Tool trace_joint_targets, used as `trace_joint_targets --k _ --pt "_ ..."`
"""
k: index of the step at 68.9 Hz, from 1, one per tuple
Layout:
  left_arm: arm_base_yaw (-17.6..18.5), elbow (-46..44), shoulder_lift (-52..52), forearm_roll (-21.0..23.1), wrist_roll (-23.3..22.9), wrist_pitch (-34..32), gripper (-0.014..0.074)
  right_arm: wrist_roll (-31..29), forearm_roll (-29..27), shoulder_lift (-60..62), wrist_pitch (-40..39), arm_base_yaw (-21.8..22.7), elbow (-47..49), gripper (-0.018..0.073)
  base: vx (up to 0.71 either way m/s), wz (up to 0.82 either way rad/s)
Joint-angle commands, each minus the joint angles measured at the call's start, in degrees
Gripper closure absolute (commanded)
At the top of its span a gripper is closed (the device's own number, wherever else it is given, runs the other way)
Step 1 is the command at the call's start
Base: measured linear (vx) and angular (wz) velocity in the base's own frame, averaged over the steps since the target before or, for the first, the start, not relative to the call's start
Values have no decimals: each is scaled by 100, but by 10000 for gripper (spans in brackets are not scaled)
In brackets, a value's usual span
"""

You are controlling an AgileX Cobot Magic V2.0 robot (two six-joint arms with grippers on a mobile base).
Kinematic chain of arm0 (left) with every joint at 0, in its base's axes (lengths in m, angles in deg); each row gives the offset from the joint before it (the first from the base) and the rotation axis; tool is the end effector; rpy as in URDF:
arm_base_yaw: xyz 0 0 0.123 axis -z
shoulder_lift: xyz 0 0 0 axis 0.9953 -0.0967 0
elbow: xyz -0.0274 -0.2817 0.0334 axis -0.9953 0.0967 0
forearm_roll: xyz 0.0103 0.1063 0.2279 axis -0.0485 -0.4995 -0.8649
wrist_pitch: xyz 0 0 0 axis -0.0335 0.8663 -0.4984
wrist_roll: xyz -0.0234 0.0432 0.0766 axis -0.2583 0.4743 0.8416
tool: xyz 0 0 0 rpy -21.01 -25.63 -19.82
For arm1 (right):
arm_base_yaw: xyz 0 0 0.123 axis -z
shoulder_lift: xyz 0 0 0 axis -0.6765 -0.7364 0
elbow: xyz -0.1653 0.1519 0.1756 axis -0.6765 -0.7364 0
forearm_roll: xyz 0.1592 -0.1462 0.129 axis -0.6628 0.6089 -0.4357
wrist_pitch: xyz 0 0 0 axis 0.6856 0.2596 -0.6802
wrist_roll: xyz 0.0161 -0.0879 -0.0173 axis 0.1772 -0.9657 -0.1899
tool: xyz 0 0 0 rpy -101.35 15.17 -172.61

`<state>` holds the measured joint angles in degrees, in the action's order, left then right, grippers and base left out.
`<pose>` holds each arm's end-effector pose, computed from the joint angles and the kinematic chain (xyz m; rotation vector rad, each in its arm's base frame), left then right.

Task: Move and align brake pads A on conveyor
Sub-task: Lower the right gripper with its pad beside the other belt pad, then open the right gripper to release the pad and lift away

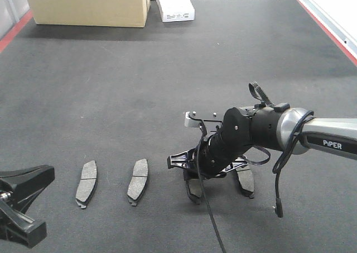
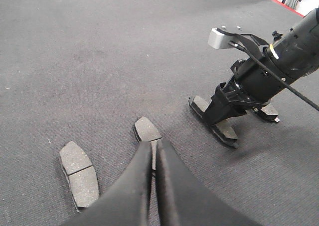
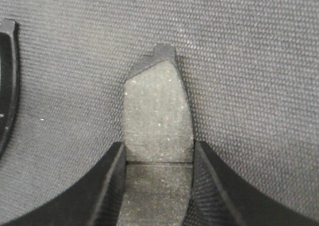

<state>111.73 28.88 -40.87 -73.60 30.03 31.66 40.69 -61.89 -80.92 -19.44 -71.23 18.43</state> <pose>0.1245 -0.0682 0.2757 0.3292 1.9843 -0.4587 0.3335 0.1946 0.1564 -0.2227 2.8097 0.3800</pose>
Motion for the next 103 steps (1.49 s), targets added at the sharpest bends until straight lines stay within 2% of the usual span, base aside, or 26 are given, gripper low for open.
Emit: trace_joint_targets --k 1,11,21,36,46,59,76,88,103 --pt "24 -126 13 26 1 -395 603 -8 183 252 -284 14 183 300 0 0" --pt "24 -126 13 26 1 -395 603 1 192 252 -372 14 183 167 0 0" --pt "24 -126 13 26 1 -395 603 1 192 252 -302 14 183 87 0 0" --pt "24 -126 13 26 1 -395 603 -3 187 748 90 7 170 96 0 0" --pt "24 -126 13 26 1 -395 603 -3 258 1456 -37 15 -115 120 0 0" --pt "24 -126 13 26 1 -395 603 217 693 2525 -671 15 -1116 167 0 0" --pt "24 -126 13 26 1 -395 603 1212 2216 4196 -816 15 -2240 280 0 0" --pt "24 -126 13 26 1 -395 603 1306 2621 5534 -894 15 -3007 386 0 0" --pt "24 -126 13 26 1 -395 603 1302 3152 7203 -1038 15 -4090 562 0 0"
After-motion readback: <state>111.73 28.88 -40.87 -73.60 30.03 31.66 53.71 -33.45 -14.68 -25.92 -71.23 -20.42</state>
